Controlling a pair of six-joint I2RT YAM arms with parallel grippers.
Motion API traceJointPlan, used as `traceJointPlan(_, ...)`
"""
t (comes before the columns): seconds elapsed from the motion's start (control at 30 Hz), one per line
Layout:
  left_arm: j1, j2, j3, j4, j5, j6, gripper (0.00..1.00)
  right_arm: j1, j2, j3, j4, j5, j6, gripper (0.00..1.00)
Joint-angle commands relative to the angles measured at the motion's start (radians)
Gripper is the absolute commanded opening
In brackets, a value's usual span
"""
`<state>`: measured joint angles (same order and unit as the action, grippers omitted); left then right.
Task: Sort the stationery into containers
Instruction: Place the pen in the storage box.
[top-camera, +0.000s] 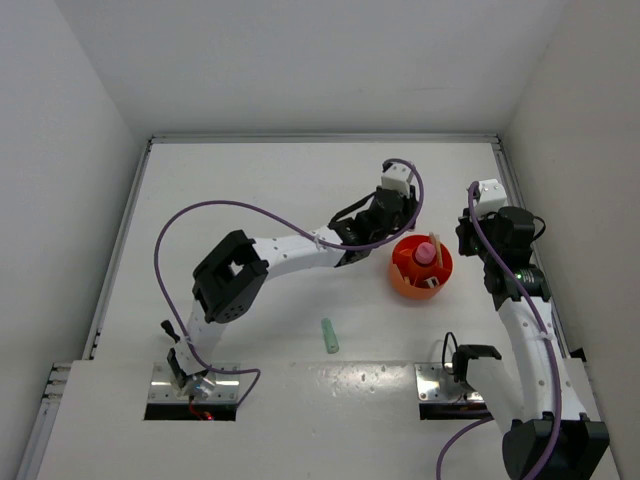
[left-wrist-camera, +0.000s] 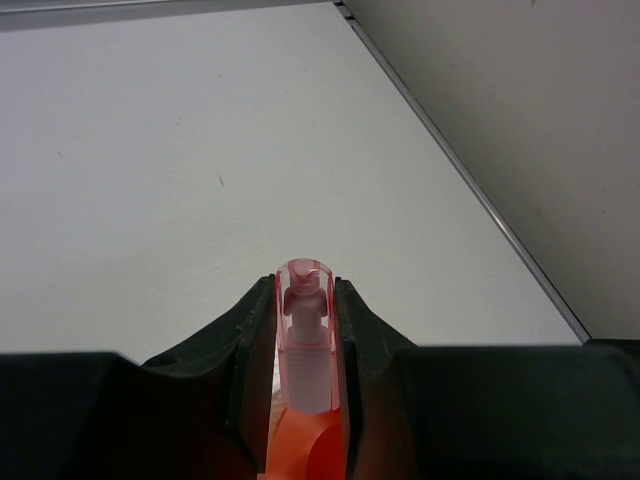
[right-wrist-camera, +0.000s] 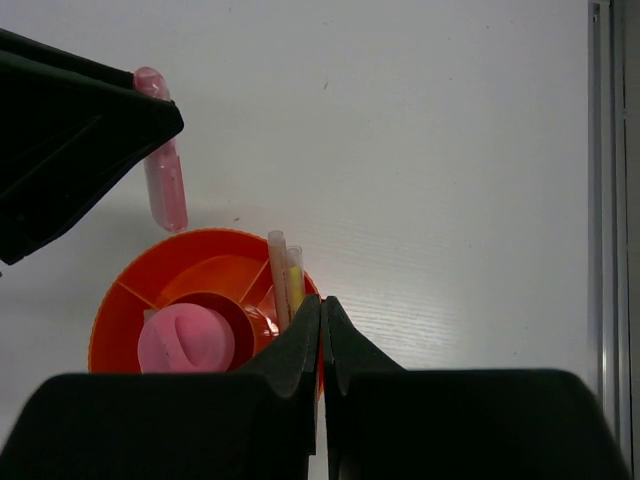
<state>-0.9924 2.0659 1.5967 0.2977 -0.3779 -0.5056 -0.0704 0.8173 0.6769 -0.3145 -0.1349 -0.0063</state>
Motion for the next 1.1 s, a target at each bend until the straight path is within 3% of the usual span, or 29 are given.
traceJointPlan(0.0, -0.017, 0.010, -0.012, 0.064, 0.017, -0.019, 0.00, -0.005, 0.000, -0.002, 0.045, 0.024, 0.005, 0.00)
traceJointPlan(0.67, -0.063, 0.071, -0.023, 0.055, 0.047, -0.039, 0.00, -0.005, 0.000, -0.002, 0.045, 0.034, 0.005, 0.00)
traceJointPlan(0.73, -0.063, 0.071, -0.023, 0.055, 0.037, -0.039, 0.13, -0.005, 0.000, -0.002, 0.045, 0.034, 0.005, 0.00)
traceJointPlan(0.77, -0.063, 0.071, -0.023, 0.055, 0.037, -0.039, 0.23, -0.005, 0.000, -0.002, 0.045, 0.034, 0.005, 0.00)
traceJointPlan(0.8, -0.063, 0.071, -0.032, 0.055, 0.037, -0.039, 0.39, -0.005, 0.000, -0.002, 0.045, 0.034, 0.005, 0.02)
traceJointPlan(0.83, -0.063, 0.071, -0.032, 0.046, 0.024, -0.039, 0.45, -0.005, 0.000, -0.002, 0.045, 0.034, 0.005, 0.02)
traceJointPlan(0.9, -0.063, 0.071, -0.032, 0.035, 0.014, -0.039, 0.51, -0.005, 0.000, -0.002, 0.045, 0.034, 0.005, 0.02)
traceJointPlan(1.07, -0.063, 0.060, -0.021, 0.025, -0.016, -0.039, 0.52, -0.005, 0.000, -0.002, 0.045, 0.034, 0.005, 0.02)
